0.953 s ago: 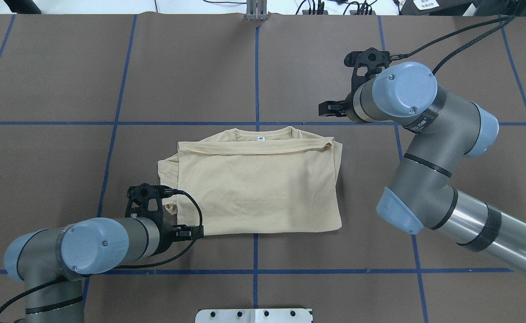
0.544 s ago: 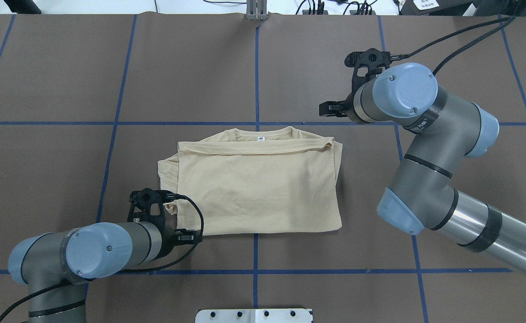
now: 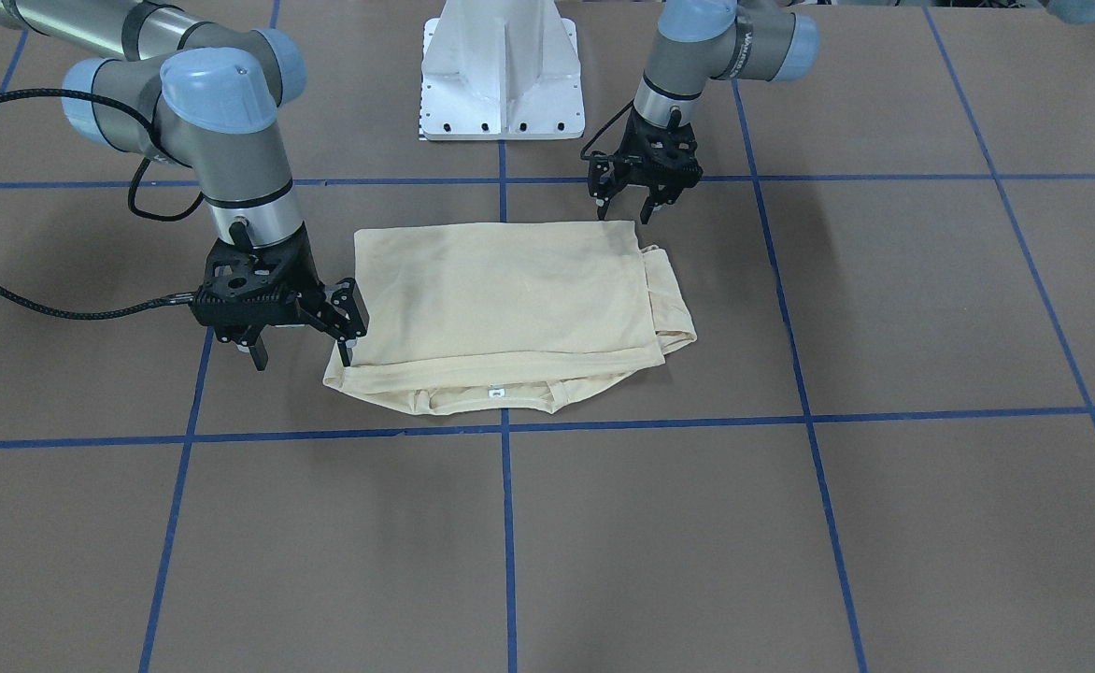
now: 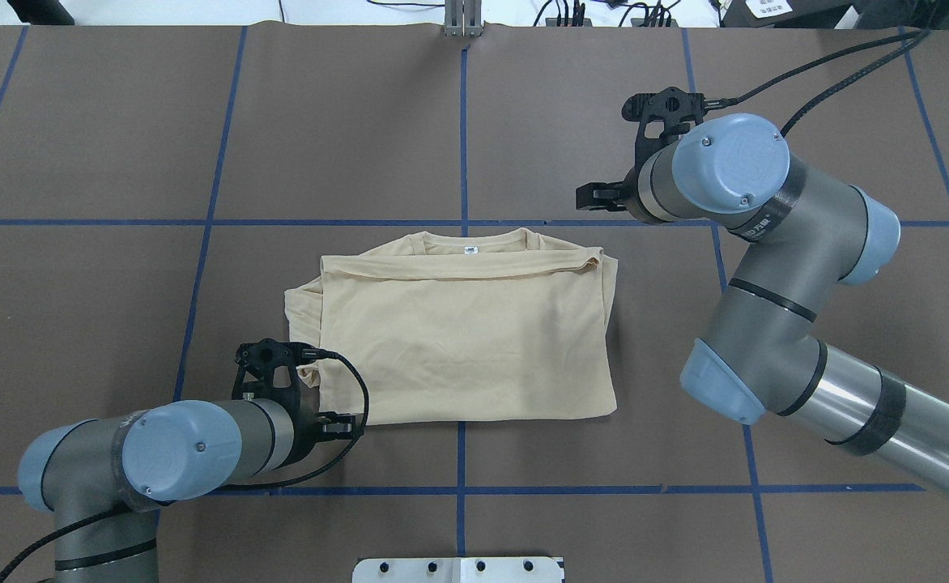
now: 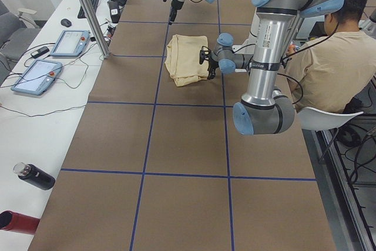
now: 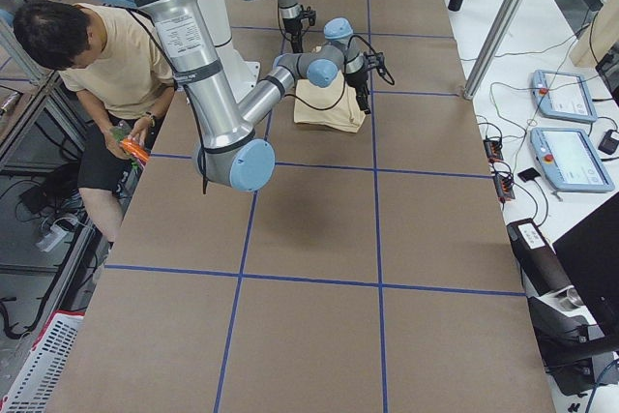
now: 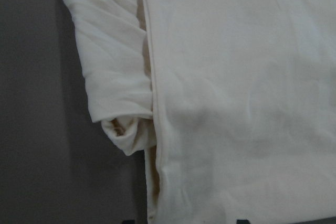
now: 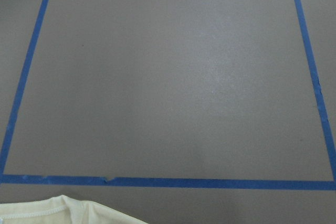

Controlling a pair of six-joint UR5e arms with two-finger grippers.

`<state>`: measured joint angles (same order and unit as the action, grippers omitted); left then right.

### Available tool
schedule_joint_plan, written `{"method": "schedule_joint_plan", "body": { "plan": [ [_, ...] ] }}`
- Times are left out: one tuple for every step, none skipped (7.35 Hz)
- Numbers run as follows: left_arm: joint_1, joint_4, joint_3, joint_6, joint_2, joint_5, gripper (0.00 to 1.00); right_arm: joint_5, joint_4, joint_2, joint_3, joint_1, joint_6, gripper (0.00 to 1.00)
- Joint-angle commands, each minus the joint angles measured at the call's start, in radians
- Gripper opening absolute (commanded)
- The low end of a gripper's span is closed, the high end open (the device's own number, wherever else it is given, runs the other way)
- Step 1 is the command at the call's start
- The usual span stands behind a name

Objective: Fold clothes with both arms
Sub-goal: 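Lower the left gripper to the folded shirt's near side and grasp it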

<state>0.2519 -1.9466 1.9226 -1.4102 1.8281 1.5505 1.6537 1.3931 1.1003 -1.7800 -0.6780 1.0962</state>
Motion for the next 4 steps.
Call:
{"method": "schedule_joint_plan", "body": {
  "plan": [
    [0.009,0.0,-0.004,0.002,0.0,-0.001,0.67,0.0,0.0,0.001,0.001,0.0,0.001,1.0],
    [0.007,0.0,-0.008,0.002,0.0,-0.001,0.67,0.0,0.0,0.001,0.001,0.0,0.001,1.0],
    [0.007,0.0,-0.008,0.0,0.0,0.0,0.64,0.0,0.0,0.003,0.001,0.0,0.001,1.0],
    [0.007,0.0,-0.011,-0.001,0.0,-0.001,0.57,0.0,0.0,0.001,0.001,0.0,0.001,1.0]
  ]
}}
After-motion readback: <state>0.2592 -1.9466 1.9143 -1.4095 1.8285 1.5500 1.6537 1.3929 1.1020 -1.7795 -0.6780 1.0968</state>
